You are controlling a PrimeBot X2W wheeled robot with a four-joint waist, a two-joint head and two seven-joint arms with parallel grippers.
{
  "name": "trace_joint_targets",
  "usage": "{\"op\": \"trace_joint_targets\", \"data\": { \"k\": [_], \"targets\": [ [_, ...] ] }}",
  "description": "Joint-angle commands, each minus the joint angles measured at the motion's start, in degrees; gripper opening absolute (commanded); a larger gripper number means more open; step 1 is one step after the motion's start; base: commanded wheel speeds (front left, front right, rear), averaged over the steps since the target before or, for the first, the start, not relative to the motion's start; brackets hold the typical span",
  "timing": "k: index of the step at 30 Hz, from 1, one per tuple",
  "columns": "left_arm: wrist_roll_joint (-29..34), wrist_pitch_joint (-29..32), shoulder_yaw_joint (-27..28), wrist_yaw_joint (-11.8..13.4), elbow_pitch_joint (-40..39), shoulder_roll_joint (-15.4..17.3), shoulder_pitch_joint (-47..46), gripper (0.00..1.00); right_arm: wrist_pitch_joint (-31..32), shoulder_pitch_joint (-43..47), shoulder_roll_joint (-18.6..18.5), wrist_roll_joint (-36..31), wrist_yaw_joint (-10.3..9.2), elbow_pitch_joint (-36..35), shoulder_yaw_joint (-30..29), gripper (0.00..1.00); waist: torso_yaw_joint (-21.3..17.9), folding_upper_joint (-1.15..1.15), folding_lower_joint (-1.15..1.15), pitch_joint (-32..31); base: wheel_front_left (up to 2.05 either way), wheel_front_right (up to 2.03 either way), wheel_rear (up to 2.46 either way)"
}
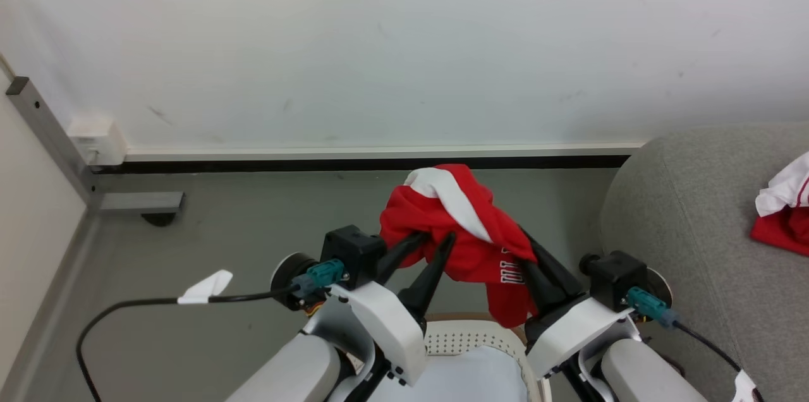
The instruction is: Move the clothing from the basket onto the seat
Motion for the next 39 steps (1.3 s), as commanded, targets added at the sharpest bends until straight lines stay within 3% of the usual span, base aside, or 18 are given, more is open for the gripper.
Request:
{"op": "trace_joint_targets", "data": {
  "k": [1,26,32,39],
  "targets": [
    [0.2,-0.8,0.2,0.3,0.4,0.3,0.2,1.00,0.0,-0.3,-0.6,0.6,-0.15,-0.8,-1.3,0.00,-1.1,0.00,0.00,0.3,0.00,0.00,0.00],
    [0.5,-2.9,-3.3,-1.4,2.8,-2.1,-0.7,1.00,0.0,3.1,-9.7,-0.4,-0.14,-12.7,-14.2,0.00,-15.8,0.00,0.00,3.9,0.00,0.00,0.00],
    [1.4,-2.3,-4.4,-1.7,1.7,-2.6,-2.2,1.00,0.0,3.0,-10.2,0.1,-0.15,-13.6,-17.0,0.00,-17.2,0.00,0.00,6.8,0.00,0.00,0.00],
    [3.5,0.1,-5.5,-2.7,-0.8,-1.4,-7.2,1.00,0.0,-4.2,-8.9,-0.3,-0.14,-12.7,-26.7,0.00,-16.3,0.00,0.00,16.5,0.00,0.00,0.00]
  ]
}}
